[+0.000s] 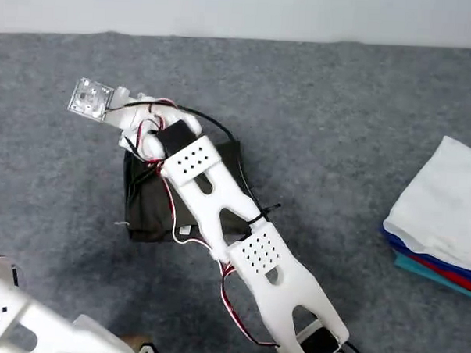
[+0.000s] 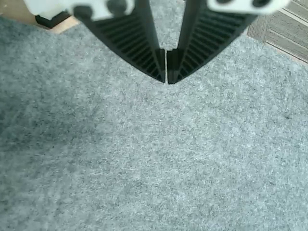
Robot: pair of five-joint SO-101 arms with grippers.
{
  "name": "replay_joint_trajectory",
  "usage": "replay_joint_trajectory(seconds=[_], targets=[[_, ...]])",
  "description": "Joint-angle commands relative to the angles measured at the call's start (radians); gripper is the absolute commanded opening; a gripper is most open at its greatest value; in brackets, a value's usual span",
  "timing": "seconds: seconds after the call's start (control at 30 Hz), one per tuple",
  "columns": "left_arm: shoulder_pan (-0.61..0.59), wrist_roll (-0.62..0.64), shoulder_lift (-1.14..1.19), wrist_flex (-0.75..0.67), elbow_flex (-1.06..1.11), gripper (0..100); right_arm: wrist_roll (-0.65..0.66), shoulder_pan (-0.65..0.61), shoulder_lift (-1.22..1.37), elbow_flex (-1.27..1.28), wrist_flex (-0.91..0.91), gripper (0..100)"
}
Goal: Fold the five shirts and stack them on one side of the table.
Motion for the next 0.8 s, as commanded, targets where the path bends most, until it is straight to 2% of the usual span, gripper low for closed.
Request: replay_joint_trajectory(seconds=[0.0,0.17,0.3,0.43,0.63,0.77], targets=[[0.000,-0.006,-0.018,0.002,-0.007,2,0.005,0.028,-0.016,-0.127,0.182,1.8],[0.000,-0.006,-0.018,0.002,-0.007,2,0.005,0.077,-0.018,-0.192,0.432,1.8],[0.000,-0.006,-0.018,0.000,-0.007,2,0.005,0.085,0.010,-0.166,0.463,1.8],[0.000,-0.006,-0.018,0.000,-0.007,2,0.008,0.030,0.079,-0.110,0.320,1.8],[0.000,-0.006,-0.018,0.000,-0.005,2,0.008,-0.053,0.166,-0.092,-0.096,1.7],[0.000,-0.006,-0.018,0.000,-0.005,2,0.008,-0.085,0.139,-0.120,-0.094,1.7]])
